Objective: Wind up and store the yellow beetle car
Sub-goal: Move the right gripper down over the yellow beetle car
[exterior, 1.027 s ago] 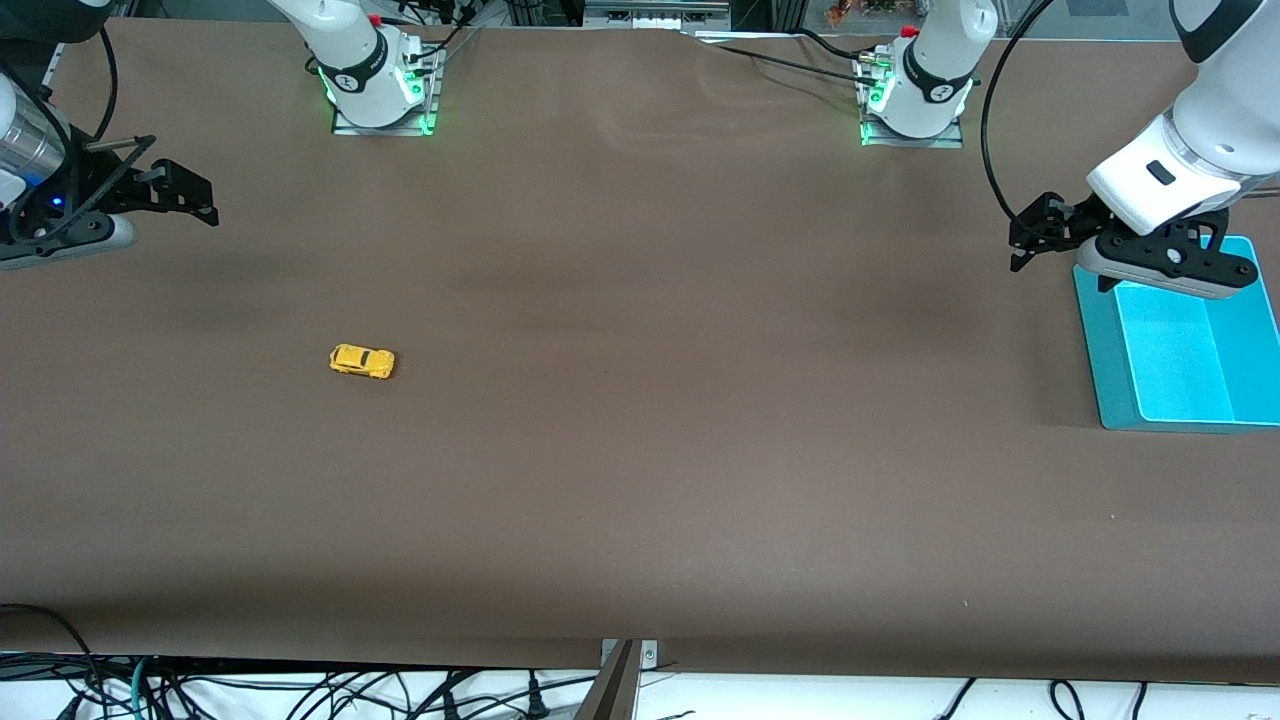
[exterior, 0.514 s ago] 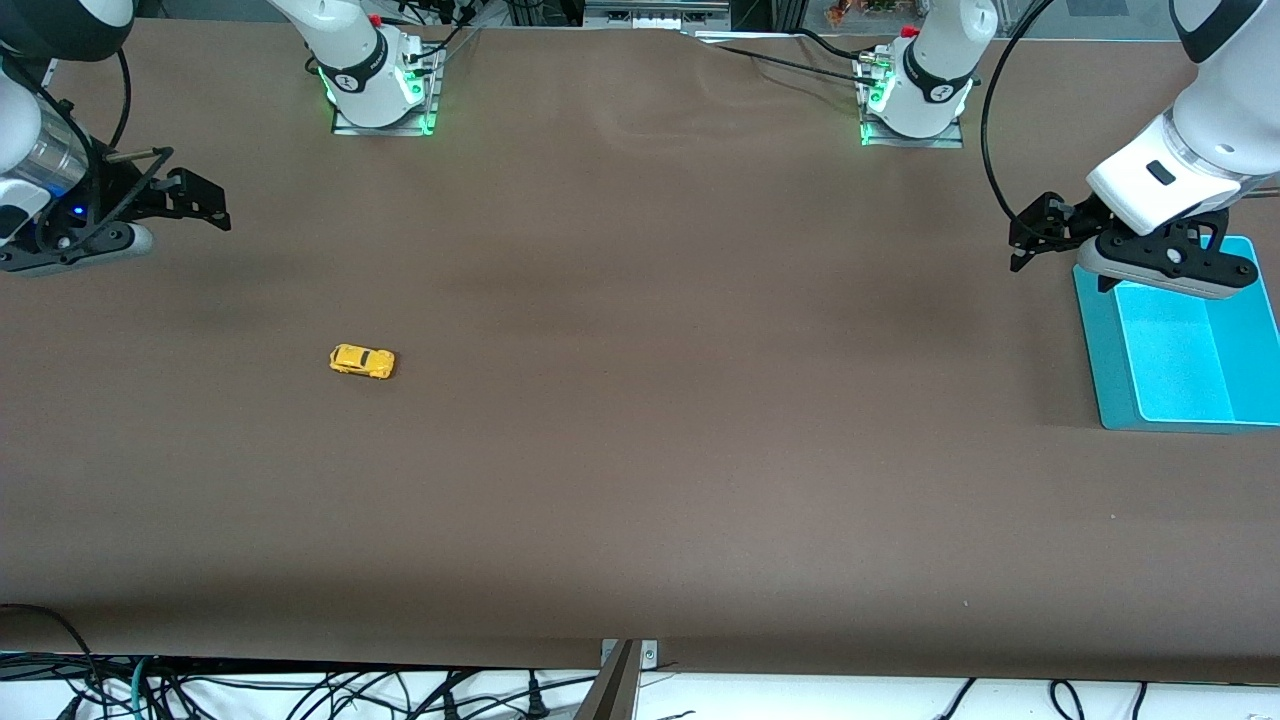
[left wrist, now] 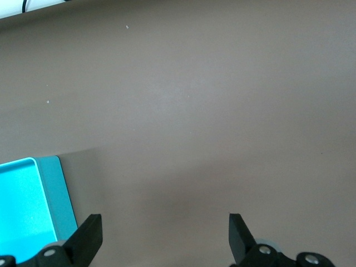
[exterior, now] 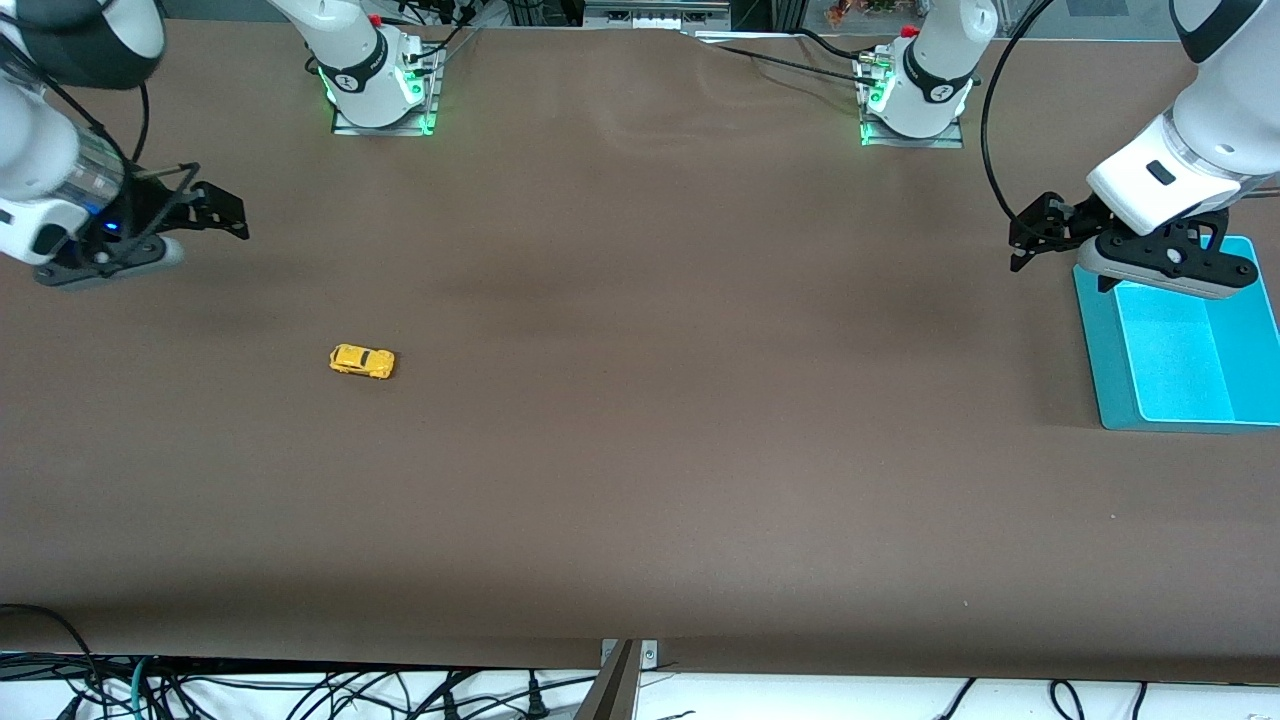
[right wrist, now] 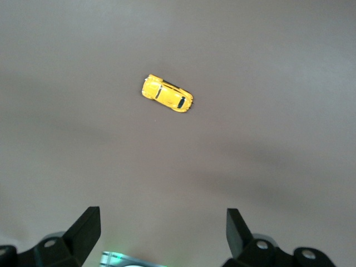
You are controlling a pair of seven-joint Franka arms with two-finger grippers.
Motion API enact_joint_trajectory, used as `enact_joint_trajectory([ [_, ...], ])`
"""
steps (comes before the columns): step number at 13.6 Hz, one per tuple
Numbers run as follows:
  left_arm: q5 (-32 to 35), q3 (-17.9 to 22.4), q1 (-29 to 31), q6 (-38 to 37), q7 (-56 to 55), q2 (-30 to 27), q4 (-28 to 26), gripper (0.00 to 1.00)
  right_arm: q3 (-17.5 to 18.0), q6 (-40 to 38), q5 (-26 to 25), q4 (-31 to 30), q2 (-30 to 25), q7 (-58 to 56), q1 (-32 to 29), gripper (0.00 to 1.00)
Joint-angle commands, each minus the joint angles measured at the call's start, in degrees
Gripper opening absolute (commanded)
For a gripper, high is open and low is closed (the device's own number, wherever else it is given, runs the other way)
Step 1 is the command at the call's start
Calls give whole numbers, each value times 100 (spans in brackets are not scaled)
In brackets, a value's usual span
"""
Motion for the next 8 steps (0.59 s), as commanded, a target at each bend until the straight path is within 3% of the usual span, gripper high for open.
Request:
enact_joint_trajectory([
  [1,104,-10,-9,-28,-63,-47,27,100,32,811,-37,-878,-106,-976,-20,100],
  [8,104,-10,-9,-37,-63,-47,27,100,111,3026,-46,-2040,552,-4113,-20,100],
])
